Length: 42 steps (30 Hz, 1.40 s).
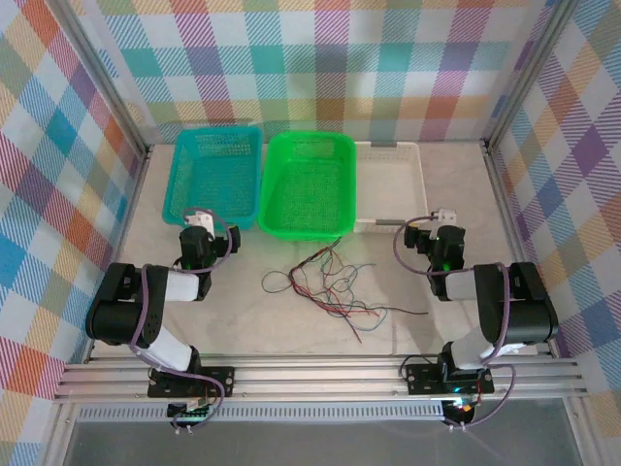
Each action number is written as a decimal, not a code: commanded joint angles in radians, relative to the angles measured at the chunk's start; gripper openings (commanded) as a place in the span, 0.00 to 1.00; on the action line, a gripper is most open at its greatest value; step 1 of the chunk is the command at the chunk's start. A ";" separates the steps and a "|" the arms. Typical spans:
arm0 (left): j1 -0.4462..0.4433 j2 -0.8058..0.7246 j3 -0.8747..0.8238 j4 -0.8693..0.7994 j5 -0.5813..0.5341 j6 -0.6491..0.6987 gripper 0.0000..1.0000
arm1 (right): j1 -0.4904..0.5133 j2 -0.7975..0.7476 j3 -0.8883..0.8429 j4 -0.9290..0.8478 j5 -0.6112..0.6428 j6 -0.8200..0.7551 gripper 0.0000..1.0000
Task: Untangle the cables
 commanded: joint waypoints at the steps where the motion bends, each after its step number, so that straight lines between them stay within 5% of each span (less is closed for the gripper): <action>1: 0.011 -0.001 0.010 -0.002 0.008 0.004 1.00 | -0.008 -0.009 0.024 0.021 -0.013 0.015 1.00; 22: 0.012 -0.001 0.011 -0.002 0.008 0.004 1.00 | -0.009 -0.022 0.021 0.010 0.010 0.027 1.00; 29: 0.012 -0.001 0.010 -0.002 0.009 0.005 1.00 | -0.010 -0.083 -0.121 0.239 -0.046 -0.003 1.00; 32: 0.012 -0.001 0.010 -0.002 0.008 0.004 1.00 | -0.007 -0.279 -0.030 -0.102 0.052 0.040 1.00; 36: 0.011 -0.001 0.011 -0.004 0.007 0.005 1.00 | -0.006 -0.468 -0.024 -0.268 -0.009 0.073 1.00; 39: 0.012 0.000 0.012 -0.004 0.009 0.005 1.00 | -0.004 -0.620 -0.013 -0.396 -0.098 0.145 1.00; 42: 0.012 -0.001 0.012 -0.003 0.008 0.004 1.00 | 0.003 -0.778 0.024 -0.507 -0.321 0.198 1.00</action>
